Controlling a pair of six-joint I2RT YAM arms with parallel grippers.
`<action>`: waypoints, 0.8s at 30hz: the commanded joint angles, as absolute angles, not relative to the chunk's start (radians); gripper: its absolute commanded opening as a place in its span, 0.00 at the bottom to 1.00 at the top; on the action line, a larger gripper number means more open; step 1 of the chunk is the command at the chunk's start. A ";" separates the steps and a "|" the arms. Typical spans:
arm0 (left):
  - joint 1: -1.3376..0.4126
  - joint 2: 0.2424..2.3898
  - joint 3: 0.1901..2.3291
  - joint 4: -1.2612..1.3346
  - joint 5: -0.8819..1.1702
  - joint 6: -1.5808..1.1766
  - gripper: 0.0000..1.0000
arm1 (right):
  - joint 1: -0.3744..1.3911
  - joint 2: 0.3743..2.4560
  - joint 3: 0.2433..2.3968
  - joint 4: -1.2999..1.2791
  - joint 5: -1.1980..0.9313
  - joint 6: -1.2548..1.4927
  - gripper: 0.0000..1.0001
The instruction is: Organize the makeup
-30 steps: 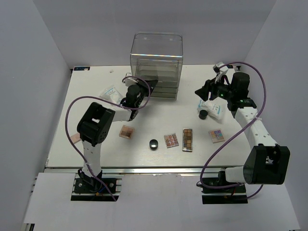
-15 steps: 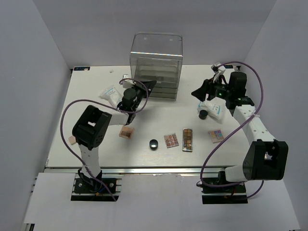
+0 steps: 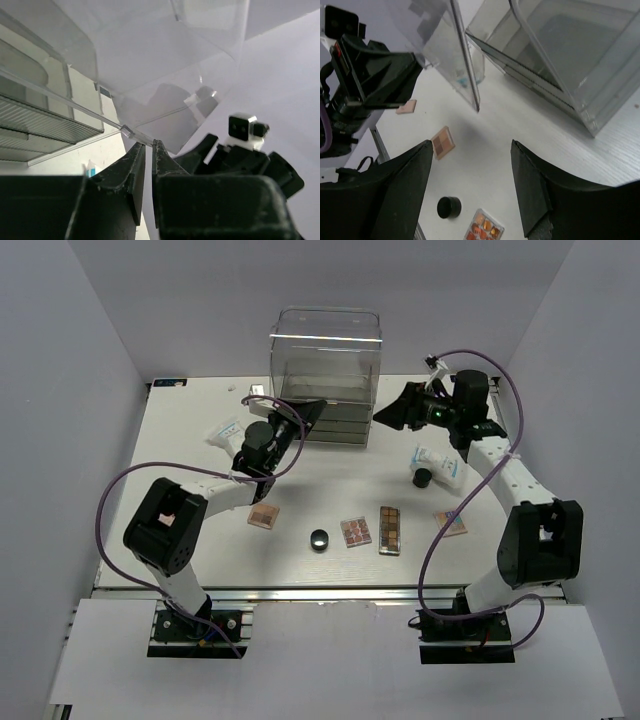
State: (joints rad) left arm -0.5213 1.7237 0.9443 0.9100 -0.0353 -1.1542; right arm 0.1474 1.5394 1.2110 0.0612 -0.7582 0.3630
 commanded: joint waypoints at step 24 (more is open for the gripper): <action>-0.525 1.628 0.971 0.905 -0.025 -1.098 0.09 | 0.202 1.775 1.502 0.339 -0.894 0.642 0.41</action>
State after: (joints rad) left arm -0.5220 1.6810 0.9413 0.8925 -0.0284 -1.1210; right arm 0.2005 1.7756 1.4662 0.2295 -0.8394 0.5850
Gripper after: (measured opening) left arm 0.197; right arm 0.433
